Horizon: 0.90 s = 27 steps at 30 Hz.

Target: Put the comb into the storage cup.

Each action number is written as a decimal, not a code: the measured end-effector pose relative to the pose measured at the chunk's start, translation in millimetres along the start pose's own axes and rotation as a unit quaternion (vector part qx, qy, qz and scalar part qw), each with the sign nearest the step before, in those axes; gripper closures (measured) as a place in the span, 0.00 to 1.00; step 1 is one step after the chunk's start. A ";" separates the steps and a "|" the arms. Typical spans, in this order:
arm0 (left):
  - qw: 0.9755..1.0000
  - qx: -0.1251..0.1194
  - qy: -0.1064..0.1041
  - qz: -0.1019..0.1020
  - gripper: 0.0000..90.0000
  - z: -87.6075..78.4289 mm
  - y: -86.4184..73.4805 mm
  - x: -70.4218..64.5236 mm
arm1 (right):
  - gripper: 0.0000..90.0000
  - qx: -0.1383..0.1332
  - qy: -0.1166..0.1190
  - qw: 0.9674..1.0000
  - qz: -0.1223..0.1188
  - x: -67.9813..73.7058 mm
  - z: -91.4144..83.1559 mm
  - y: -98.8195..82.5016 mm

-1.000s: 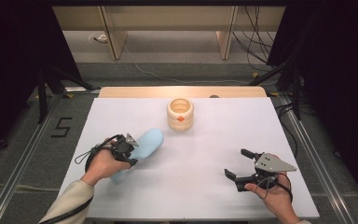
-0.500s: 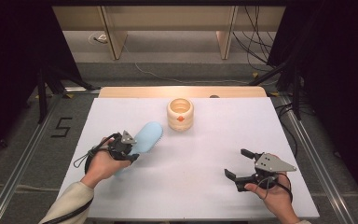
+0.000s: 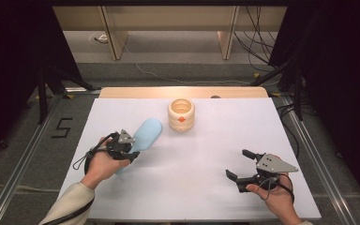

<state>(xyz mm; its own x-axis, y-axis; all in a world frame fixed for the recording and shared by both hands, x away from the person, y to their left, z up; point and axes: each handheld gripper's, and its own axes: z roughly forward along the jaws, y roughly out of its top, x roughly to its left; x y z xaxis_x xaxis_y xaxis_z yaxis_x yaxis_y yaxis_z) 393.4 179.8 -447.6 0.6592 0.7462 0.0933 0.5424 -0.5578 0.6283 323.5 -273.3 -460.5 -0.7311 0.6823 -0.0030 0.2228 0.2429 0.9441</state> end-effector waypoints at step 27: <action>0.997 -0.068 0.009 -0.036 0.77 -6.6 1.7 6.4 | 0.06 -0.001 0.001 1.000 -0.005 0.1 0.1 0.0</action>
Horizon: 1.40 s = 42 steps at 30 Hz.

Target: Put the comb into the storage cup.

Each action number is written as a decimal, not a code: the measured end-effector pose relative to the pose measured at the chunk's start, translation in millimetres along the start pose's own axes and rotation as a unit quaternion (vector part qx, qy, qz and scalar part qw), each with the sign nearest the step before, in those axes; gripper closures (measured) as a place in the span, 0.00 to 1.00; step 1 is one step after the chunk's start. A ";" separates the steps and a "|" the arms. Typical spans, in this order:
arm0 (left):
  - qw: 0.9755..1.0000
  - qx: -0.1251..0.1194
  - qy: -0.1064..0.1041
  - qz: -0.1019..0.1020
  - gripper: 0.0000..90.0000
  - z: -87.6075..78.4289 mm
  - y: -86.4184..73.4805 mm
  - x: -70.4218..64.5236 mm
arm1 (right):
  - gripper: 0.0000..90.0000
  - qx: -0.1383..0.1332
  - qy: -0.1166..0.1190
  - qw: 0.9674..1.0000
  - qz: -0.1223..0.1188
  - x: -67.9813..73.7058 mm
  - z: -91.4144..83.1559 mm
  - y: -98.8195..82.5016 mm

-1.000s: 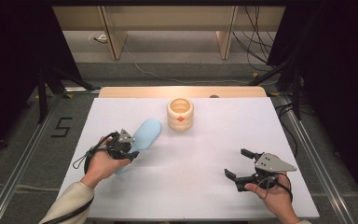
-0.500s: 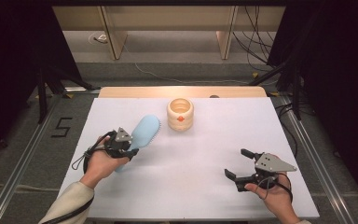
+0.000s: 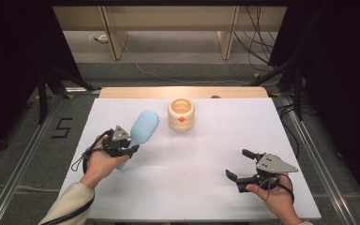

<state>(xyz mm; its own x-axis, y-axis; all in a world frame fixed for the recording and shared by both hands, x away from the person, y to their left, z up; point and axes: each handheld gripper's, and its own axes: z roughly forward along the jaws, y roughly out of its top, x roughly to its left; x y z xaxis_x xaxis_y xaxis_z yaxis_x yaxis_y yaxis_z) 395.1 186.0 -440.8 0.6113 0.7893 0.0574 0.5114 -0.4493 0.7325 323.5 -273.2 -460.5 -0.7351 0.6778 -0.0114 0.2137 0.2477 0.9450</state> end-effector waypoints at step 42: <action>0.997 -0.074 0.014 -0.017 0.77 -7.0 3.6 3.7 | 0.06 0.000 -0.002 1.000 0.001 0.0 -0.2 0.1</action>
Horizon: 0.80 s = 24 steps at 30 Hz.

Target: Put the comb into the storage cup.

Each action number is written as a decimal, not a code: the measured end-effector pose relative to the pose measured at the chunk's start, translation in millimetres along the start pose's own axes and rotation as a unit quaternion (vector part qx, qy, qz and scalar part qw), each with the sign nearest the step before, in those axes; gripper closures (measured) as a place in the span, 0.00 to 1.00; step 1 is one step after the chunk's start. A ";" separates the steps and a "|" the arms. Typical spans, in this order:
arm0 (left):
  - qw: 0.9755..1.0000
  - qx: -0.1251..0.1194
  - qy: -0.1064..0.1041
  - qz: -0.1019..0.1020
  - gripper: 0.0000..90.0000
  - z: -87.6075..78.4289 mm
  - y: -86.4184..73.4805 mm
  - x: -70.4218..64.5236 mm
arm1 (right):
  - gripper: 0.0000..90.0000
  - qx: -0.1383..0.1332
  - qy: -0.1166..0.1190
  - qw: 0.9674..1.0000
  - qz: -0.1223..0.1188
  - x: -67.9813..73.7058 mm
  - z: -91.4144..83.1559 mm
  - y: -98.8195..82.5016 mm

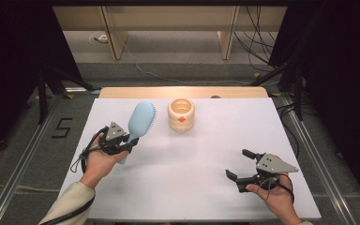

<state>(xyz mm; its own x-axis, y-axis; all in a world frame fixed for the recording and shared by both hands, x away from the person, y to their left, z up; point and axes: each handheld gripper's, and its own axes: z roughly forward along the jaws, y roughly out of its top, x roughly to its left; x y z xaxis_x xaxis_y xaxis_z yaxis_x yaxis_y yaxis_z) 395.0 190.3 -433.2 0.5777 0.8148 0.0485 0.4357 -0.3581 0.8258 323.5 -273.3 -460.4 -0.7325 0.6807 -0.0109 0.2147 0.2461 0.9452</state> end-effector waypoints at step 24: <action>1.000 -0.026 0.006 -0.002 0.77 -3.6 3.5 -1.3 | 0.06 0.000 0.000 1.000 0.001 -0.2 0.2 -0.2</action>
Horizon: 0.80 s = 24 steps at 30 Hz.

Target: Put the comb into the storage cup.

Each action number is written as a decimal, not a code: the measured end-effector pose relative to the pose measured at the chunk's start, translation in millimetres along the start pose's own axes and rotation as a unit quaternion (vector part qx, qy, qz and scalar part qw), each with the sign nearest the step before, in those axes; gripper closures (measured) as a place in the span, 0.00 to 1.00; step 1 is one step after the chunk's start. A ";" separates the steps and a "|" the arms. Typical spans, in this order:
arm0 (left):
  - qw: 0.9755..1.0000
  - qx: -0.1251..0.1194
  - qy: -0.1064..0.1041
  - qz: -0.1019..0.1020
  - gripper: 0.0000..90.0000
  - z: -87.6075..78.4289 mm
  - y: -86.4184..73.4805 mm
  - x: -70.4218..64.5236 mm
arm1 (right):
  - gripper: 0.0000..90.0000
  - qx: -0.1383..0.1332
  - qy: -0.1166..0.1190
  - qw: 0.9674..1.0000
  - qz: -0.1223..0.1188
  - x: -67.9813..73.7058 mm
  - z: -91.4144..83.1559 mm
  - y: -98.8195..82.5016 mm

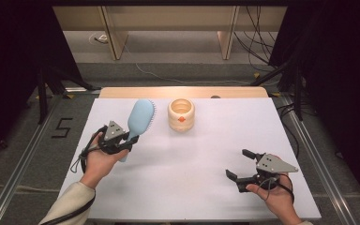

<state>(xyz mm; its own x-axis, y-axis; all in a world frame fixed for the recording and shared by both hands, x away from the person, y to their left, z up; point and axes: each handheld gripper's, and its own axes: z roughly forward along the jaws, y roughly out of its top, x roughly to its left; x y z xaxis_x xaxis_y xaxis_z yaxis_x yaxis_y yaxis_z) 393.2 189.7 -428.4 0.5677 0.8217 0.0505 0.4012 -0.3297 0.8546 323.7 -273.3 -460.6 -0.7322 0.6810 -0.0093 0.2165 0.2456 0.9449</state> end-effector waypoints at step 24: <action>1.000 -0.021 0.009 -0.002 0.77 -2.4 4.4 -0.6 | 0.06 0.001 0.000 1.000 0.003 -0.3 0.3 -0.3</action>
<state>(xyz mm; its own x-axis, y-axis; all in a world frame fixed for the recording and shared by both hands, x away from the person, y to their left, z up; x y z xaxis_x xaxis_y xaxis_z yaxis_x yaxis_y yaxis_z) 392.9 188.9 -423.4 0.5535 0.8309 0.0559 0.3722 -0.3069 0.8759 324.1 -273.4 -461.0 -0.7311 0.6823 -0.0044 0.2210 0.2429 0.9445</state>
